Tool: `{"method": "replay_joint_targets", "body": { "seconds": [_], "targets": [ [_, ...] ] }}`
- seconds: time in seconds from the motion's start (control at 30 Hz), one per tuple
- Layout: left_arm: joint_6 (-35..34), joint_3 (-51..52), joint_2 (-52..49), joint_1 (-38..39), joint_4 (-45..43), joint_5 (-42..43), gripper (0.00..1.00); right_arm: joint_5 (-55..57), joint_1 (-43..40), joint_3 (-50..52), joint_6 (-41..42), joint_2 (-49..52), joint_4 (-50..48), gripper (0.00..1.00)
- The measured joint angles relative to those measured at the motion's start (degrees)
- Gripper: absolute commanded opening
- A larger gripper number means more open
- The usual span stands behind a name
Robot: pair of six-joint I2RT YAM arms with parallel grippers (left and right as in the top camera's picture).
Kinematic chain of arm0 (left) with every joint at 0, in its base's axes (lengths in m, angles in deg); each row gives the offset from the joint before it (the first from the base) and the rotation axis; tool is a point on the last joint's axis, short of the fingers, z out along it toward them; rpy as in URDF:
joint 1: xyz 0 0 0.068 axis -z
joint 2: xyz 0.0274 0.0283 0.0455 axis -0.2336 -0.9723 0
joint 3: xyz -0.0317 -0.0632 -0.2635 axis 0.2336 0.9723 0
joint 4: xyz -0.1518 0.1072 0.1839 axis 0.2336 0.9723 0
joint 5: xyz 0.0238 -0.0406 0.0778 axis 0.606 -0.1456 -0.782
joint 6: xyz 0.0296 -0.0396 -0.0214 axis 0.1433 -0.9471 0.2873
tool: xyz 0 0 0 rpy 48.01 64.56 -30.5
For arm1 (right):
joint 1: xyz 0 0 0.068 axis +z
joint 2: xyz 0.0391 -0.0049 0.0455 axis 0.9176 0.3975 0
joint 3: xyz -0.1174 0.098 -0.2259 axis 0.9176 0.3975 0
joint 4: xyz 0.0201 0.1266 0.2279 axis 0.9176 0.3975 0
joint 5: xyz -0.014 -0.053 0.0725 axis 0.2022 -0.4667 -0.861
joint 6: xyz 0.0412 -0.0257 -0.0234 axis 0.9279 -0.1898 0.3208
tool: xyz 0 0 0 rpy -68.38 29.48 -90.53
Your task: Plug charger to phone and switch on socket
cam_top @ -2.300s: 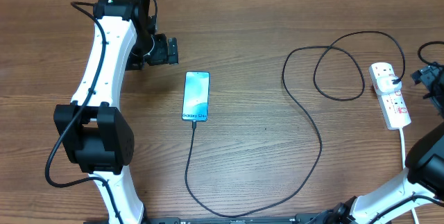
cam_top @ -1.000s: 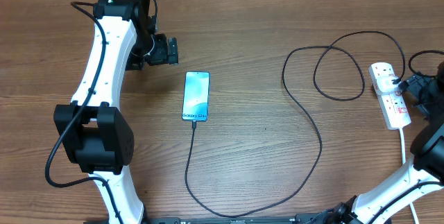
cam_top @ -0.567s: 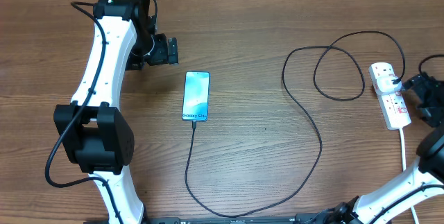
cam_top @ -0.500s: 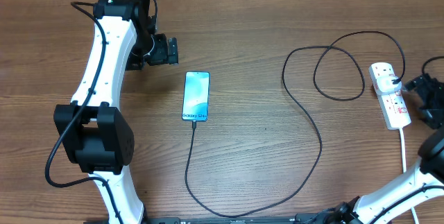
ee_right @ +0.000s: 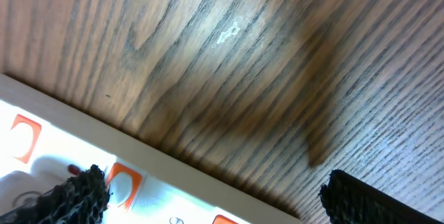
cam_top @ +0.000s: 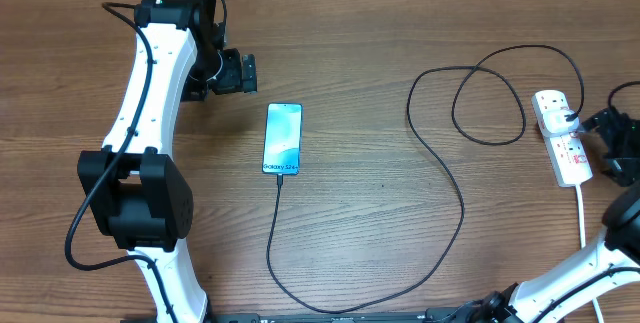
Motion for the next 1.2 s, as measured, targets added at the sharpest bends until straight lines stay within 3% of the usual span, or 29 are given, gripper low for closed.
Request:
{"method": "replay_joint_targets", "body": {
  "seconds": [0.33,1.2],
  "targets": [
    [0.00,0.00,0.00,0.00,-0.02,0.00,1.00,6.16,2.19,0.00,0.04,0.00,-0.66,1.00],
    [0.00,0.00,0.00,0.00,-0.02,0.00,1.00,5.99,2.21,-0.44,0.46,0.00,1.73,1.00]
  ]
}}
